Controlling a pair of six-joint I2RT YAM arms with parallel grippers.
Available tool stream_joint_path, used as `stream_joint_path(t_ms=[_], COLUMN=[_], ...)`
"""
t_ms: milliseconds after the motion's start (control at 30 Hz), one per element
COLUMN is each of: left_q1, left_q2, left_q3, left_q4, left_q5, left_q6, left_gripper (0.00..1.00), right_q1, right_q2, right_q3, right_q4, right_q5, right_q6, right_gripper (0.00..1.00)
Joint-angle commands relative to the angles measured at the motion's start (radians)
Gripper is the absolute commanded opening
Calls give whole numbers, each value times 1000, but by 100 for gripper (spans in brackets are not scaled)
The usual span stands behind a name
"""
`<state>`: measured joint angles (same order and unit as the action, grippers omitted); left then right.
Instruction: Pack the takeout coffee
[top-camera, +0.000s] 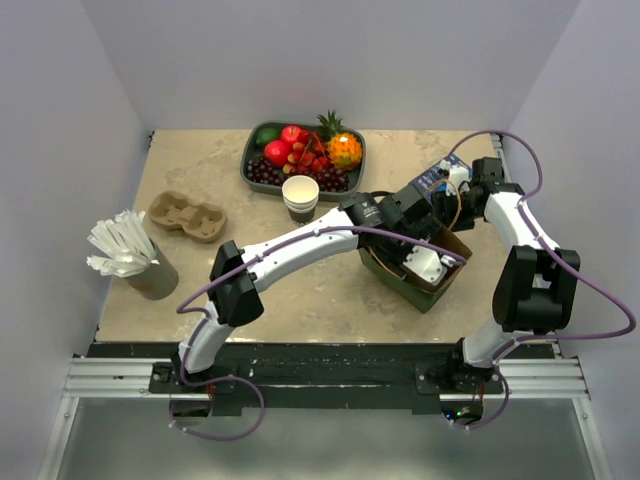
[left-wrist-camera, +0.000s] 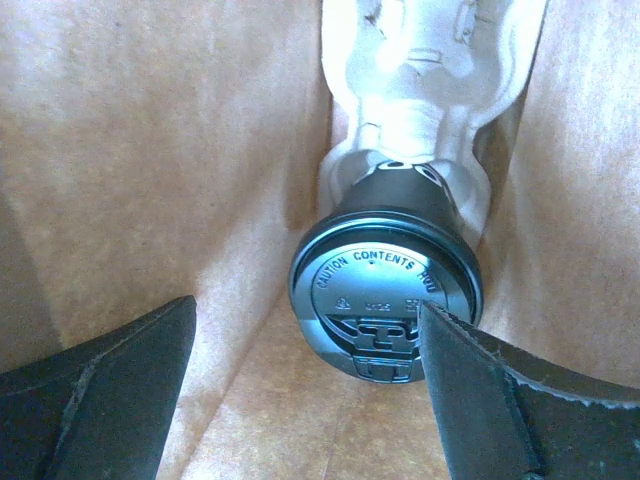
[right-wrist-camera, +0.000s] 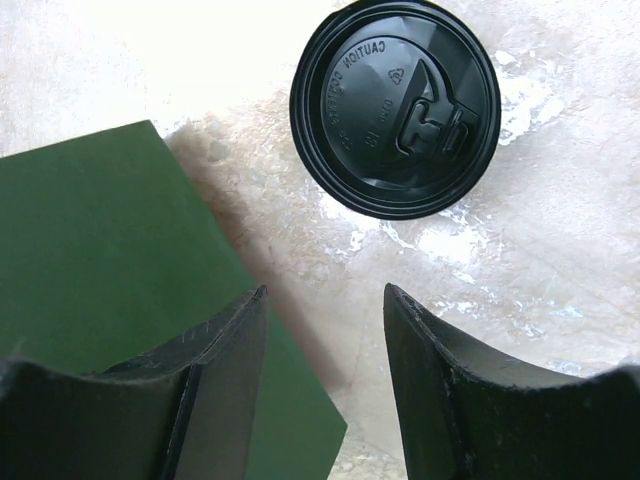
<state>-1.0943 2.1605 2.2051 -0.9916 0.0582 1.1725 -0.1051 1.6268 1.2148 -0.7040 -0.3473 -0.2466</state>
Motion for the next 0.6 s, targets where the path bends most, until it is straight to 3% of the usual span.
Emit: stream_joint_path(t_ms=[0, 367, 567], left_q1=[-1, 14, 31], left_q2=[-70, -120, -136], left_q3=[77, 77, 71], left_q4=[-2, 77, 108], left_q5=[54, 158, 183], left_q6=[9, -63, -233], left_gripper=[96, 95, 93], right_q1=[4, 4, 4], right_q2=[-48, -48, -70], right_q3=[-14, -8, 6], right_q4=[31, 28, 31], right_q5=[-33, -41, -47], right_q6=[18, 24, 38], right_gripper=[54, 54, 54])
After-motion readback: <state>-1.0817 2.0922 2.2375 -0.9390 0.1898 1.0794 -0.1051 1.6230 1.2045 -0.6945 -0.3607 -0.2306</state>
